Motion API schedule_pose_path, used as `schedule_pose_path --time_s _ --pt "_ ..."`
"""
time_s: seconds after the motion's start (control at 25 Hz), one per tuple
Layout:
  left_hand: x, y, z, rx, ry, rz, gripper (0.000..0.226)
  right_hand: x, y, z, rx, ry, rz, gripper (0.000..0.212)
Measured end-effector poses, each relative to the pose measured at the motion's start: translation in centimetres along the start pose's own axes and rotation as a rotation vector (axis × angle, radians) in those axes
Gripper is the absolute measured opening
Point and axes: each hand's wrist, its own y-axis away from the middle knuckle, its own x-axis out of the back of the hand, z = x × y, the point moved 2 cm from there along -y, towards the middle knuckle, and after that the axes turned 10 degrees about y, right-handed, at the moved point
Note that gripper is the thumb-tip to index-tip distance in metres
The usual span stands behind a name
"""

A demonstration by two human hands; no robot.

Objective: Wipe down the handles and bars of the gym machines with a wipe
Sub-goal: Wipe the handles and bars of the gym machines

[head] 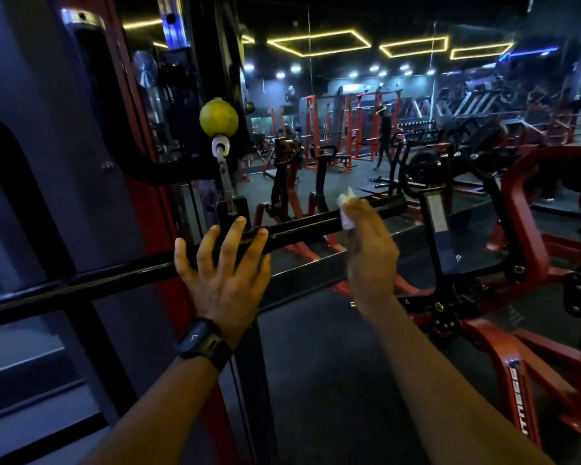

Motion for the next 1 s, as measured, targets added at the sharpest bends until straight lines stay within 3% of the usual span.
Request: schedule_pose_path --time_s 0.08,0.24,0.36,0.4,0.48,0.52,0.64,0.68,0.8,0.92,1.0 --pt "0.0 0.0 -0.5 0.020 -0.001 0.007 0.031 -0.5 0.6 0.5 0.213 0.034 -0.078 0.039" --pt "0.2 0.4 -1.7 0.026 -0.019 0.003 0.028 -0.8 -0.1 0.3 -0.083 -0.092 -0.038 0.044" --pt "0.5 0.5 -2.3 0.034 -0.026 -0.010 0.027 -1.8 1.0 -1.7 0.304 -0.056 -0.142 0.040" --pt "0.6 0.5 -2.6 0.039 -0.022 -0.019 0.027 -2.1 0.5 -1.2 0.253 -0.105 -0.144 0.037" --pt "0.7 0.7 -3.0 0.044 -0.027 -0.024 0.029 -2.1 -0.6 -0.7 -0.033 -0.164 -0.085 0.037" --pt "0.6 0.8 -3.2 0.046 -0.035 -0.023 0.030 -2.2 -0.6 -1.3 -0.061 -0.128 -0.074 0.039" --pt "0.6 1.1 -3.7 0.050 -0.039 -0.024 0.031 -2.4 0.6 -1.4 0.302 -0.002 -0.099 0.039" --pt "0.6 1.2 -3.9 0.049 -0.047 -0.027 0.031 -2.1 0.5 -0.6 0.268 -0.004 -0.095 0.039" --pt "0.7 1.4 -4.3 0.027 -0.070 -0.029 0.031 -2.1 0.3 1.6 -0.092 -0.044 -0.016 0.043" --pt "0.5 1.3 -4.5 0.020 -0.051 -0.020 0.030 -2.4 1.0 0.5 0.124 0.009 -0.053 0.039" --pt "0.5 1.3 -4.7 0.021 -0.057 -0.016 0.029 -2.6 0.5 1.3 0.008 -0.059 0.005 0.041"
